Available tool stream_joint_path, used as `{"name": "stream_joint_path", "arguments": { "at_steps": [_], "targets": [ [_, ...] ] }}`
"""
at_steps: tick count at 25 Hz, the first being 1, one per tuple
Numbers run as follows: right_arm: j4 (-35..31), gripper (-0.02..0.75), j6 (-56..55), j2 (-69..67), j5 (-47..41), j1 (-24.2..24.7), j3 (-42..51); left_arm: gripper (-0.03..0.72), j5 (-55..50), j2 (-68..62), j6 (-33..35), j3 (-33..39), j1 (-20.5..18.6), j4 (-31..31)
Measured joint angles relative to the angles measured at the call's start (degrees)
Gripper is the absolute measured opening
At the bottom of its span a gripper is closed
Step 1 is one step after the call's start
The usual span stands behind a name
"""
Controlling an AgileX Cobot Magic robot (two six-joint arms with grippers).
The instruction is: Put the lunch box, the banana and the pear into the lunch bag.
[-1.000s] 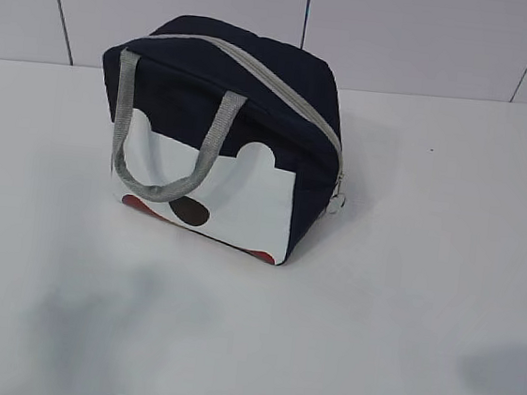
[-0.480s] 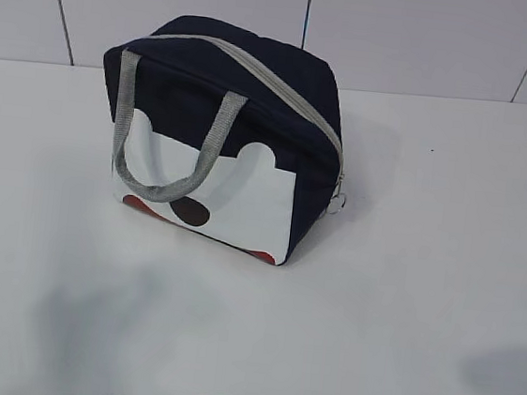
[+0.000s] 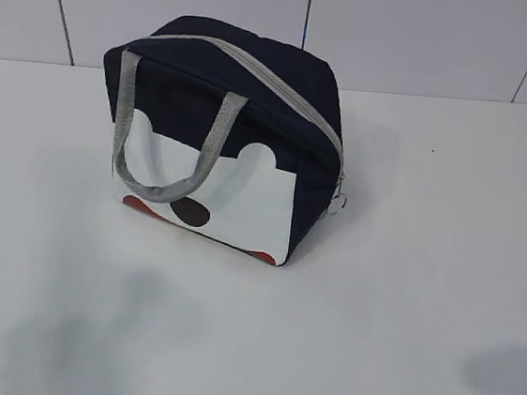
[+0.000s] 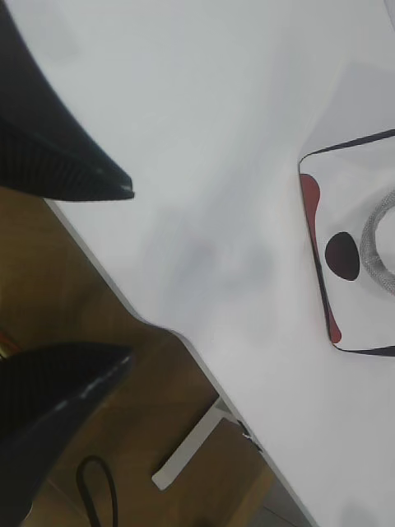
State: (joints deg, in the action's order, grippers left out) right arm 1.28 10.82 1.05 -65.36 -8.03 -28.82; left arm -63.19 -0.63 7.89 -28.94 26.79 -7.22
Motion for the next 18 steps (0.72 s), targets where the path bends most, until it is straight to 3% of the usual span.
{"name": "stream_joint_path", "arguments": {
  "at_steps": [15, 18],
  "targets": [
    [5.47, 0.389, -6.57, 0.00, 0.00, 0.00, 0.07, 0.401, 0.00, 0.00, -0.96, 0.00, 0.00, -0.11],
    [5.48, 0.402, -6.81, 0.00, 0.00, 0.00, 0.07, 0.433, 0.00, 0.00, -1.30, 0.00, 0.00, -0.10]
  ]
}}
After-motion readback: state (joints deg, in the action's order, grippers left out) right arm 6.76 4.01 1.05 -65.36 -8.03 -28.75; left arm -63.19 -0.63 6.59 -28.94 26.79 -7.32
